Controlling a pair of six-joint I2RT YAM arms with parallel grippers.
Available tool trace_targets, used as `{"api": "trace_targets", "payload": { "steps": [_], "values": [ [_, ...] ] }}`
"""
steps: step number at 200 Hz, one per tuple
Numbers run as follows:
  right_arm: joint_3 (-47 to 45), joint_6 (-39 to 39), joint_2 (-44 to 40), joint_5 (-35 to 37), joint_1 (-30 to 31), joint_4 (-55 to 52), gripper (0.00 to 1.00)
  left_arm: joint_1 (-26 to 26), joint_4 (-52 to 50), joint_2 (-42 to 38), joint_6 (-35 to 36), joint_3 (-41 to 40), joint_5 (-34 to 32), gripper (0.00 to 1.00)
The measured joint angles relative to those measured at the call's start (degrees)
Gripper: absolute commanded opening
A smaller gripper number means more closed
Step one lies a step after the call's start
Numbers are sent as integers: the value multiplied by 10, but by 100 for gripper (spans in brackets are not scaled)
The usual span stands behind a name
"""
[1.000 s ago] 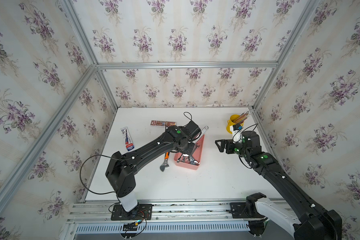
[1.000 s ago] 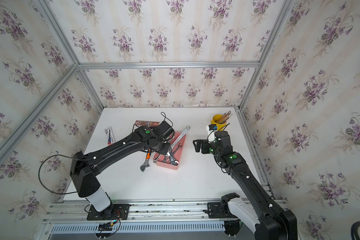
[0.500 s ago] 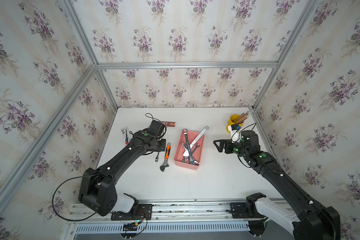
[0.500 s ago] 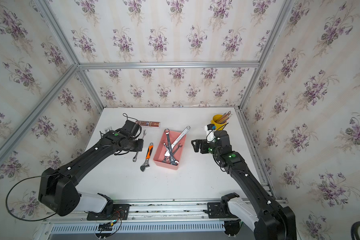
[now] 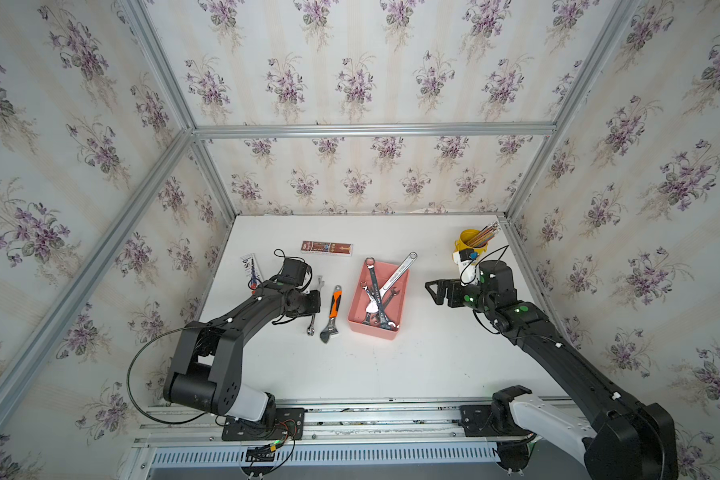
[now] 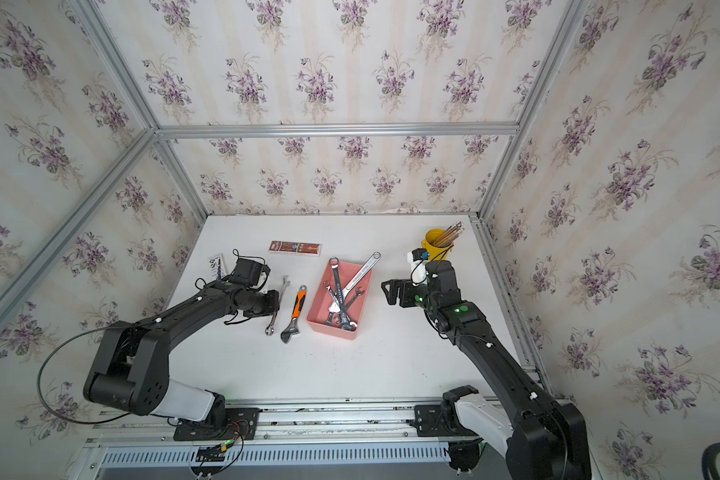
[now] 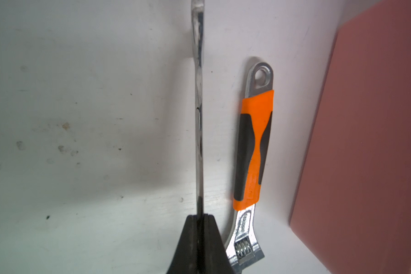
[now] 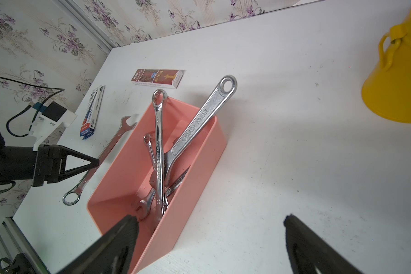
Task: Take out the wrench from the storage box
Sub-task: Place the wrench at the center of the board.
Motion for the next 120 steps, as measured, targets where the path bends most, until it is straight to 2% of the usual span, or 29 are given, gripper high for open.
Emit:
{"api": "trace_targets", "payload": {
  "steps": [78,120],
  "values": [
    [0,-2,14,0,0,1,100,19,42,36,21,-14,19,1],
    [0,-2,17,-2,0,4,100,20,42,37,26,-19,23,10]
  ]
}}
